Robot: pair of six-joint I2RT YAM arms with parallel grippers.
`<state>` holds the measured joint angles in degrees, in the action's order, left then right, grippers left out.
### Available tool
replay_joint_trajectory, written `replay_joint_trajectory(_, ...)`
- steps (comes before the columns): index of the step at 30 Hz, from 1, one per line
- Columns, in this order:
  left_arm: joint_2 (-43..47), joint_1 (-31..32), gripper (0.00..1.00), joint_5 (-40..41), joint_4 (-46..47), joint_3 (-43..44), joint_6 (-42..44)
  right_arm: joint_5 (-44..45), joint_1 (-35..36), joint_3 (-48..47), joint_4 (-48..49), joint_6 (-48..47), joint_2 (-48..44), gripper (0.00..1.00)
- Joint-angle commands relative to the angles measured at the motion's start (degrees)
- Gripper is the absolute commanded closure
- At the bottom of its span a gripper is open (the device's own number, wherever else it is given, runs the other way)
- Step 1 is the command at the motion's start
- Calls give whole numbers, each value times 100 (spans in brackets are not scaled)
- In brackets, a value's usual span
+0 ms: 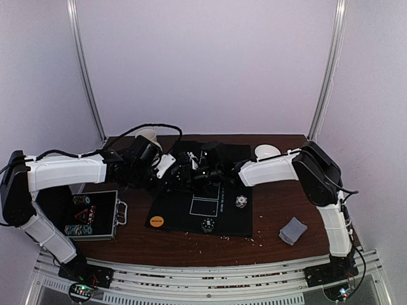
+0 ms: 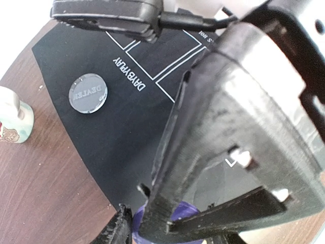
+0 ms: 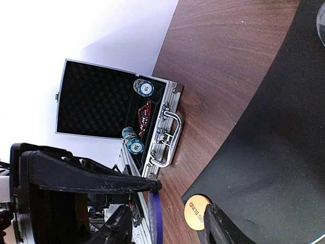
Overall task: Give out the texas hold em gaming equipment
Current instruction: Pass from the left arm to the right
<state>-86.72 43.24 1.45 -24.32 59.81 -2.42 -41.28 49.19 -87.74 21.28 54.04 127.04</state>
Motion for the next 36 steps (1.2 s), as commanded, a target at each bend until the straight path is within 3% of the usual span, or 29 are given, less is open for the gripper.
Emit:
replay_joint_trajectory(1, -120, 9, 61, 55, 239, 242, 173, -242, -9, -220, 112, 26, 150, 52)
replay_joint_trajectory(8, -219, 9, 61, 133, 201, 359, 232, -320, -8, -347, 111, 97, 311, 68)
replay_joint_trajectory(13, -287, 9, 61, 212, 176, 381, 240, -366, -7, -375, 116, 88, 312, 87)
replay_joint_trajectory(15, -316, 9, 61, 247, 148, 382, 242, -396, -12, -375, 121, 85, 304, 99)
replay_joint_trajectory(18, -320, 11, 60, 259, 134, 366, 227, -411, -44, -362, 65, 18, 252, 100)
replay_joint_trajectory(20, -292, 9, 53, 262, 78, 377, 188, -300, -131, -355, -208, -191, 138, 100)
replay_joint_trajectory(22, -235, 9, 34, 246, 17, 403, 116, -91, -371, -397, -639, -640, -17, 100)
replay_joint_trajectory(26, -104, -36, 10, 155, -201, 513, -10, 340, -1103, -665, -1661, -1418, -247, 100)
replay_joint_trajectory(30, -37, -233, 2, 5, -440, 548, -242, 1031, -1809, -958, -2466, -2101, -362, 100)
replay_joint_trajectory(36, -6, -388, 2, 62, -552, 385, -350, 2186, -2429, -2059, -3758, -2965, 171, 100)
